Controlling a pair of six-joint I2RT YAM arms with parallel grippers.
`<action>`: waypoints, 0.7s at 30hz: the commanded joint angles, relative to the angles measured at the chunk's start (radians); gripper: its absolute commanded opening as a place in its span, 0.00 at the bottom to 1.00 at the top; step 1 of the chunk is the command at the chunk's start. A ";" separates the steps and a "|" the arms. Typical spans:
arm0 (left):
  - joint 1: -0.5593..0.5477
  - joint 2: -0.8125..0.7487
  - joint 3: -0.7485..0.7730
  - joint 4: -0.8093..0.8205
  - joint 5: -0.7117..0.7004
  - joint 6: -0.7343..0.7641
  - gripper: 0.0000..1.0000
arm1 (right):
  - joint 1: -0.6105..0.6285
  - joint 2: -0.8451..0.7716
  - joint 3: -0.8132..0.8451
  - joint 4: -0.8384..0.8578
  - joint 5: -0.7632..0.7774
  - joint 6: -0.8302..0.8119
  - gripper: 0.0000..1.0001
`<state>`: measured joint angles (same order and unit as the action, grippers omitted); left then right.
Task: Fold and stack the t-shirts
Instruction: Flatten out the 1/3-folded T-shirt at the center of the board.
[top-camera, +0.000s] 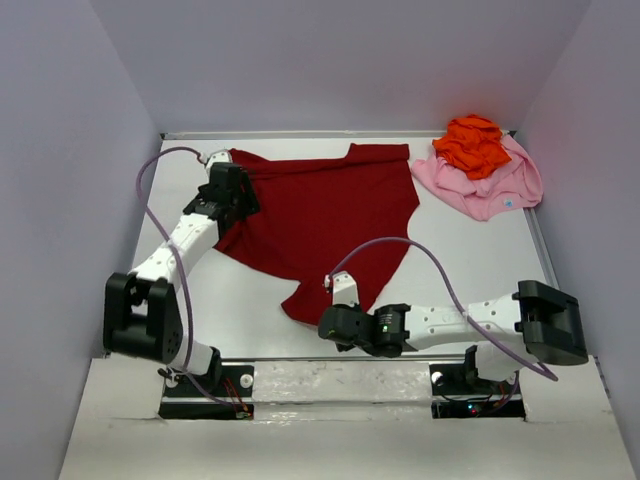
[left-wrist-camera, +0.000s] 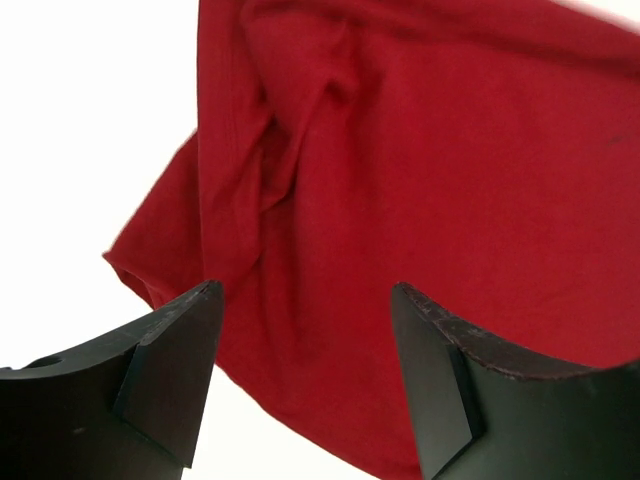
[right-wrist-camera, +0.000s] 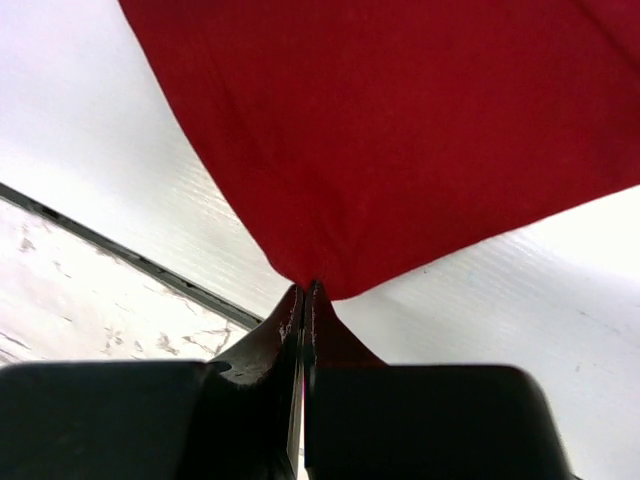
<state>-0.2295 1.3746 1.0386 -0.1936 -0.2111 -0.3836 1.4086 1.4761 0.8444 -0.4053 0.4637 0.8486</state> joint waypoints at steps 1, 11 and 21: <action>-0.005 0.180 0.032 -0.061 -0.053 -0.003 0.76 | 0.006 -0.046 0.051 -0.027 0.101 0.000 0.00; -0.001 0.356 0.074 -0.142 -0.188 0.008 0.75 | 0.006 -0.195 -0.030 -0.026 0.132 0.023 0.00; -0.004 0.353 0.081 -0.184 -0.273 0.003 0.74 | 0.006 -0.280 -0.107 -0.026 0.135 0.046 0.00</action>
<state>-0.2295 1.7462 1.0962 -0.3378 -0.4129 -0.3824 1.4086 1.2186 0.7425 -0.4404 0.5533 0.8696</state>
